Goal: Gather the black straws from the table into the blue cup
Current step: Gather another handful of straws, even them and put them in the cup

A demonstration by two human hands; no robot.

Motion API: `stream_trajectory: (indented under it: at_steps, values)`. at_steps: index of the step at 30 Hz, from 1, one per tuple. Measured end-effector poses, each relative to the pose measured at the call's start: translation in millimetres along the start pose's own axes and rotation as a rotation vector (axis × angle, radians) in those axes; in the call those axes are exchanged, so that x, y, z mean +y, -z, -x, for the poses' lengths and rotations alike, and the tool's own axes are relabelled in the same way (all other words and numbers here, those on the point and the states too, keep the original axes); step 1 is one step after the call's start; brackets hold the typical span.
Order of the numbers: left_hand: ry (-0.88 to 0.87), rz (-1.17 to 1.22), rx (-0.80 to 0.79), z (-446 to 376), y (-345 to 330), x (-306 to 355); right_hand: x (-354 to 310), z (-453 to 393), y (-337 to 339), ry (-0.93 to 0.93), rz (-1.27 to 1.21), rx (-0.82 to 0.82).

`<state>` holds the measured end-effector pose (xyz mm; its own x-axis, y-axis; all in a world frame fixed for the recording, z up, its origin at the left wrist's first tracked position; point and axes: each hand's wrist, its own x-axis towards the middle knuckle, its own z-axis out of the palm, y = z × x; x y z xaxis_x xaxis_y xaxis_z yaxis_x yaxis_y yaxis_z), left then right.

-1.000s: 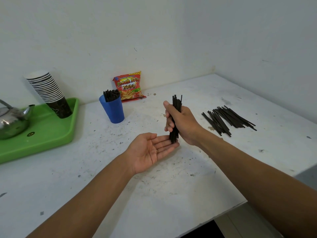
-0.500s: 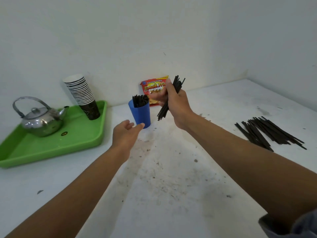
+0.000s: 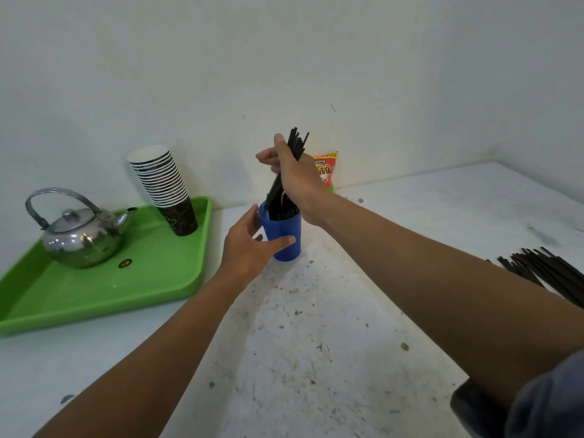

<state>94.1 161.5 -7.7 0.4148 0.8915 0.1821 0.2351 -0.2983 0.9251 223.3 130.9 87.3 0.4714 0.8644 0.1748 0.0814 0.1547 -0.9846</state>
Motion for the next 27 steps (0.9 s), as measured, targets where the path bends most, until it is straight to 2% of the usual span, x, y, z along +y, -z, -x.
stream_trajectory:
  at_steps: [7,12,14,17,22,24,27]
  values:
    - [-0.034,-0.016,0.014,-0.8,-3.2,-1.4,15.6,-12.0,0.7,0.093,0.322,-0.078]
    - [-0.043,-0.005,0.026,1.6,-2.7,-4.4,29.8,-12.3,8.5,0.059,0.626,-0.173]
    - [-0.058,-0.002,0.028,2.8,-2.9,-4.9,38.3,-7.8,11.4,0.023,0.632,-0.215]
    - [-0.077,-0.004,0.031,3.4,-3.4,-4.7,47.2,-3.7,15.5,0.035,0.55,-0.163]
    - [-0.081,-0.001,0.032,2.9,-4.4,-6.4,49.6,3.7,19.4,0.252,0.433,-0.024]
    - [-0.085,-0.006,0.032,3.1,-4.7,-6.5,47.0,4.9,20.9,0.382,0.48,0.008]
    - [-0.092,-0.01,0.035,2.2,-5.1,-6.8,46.6,7.4,23.5,0.547,0.713,-0.123]
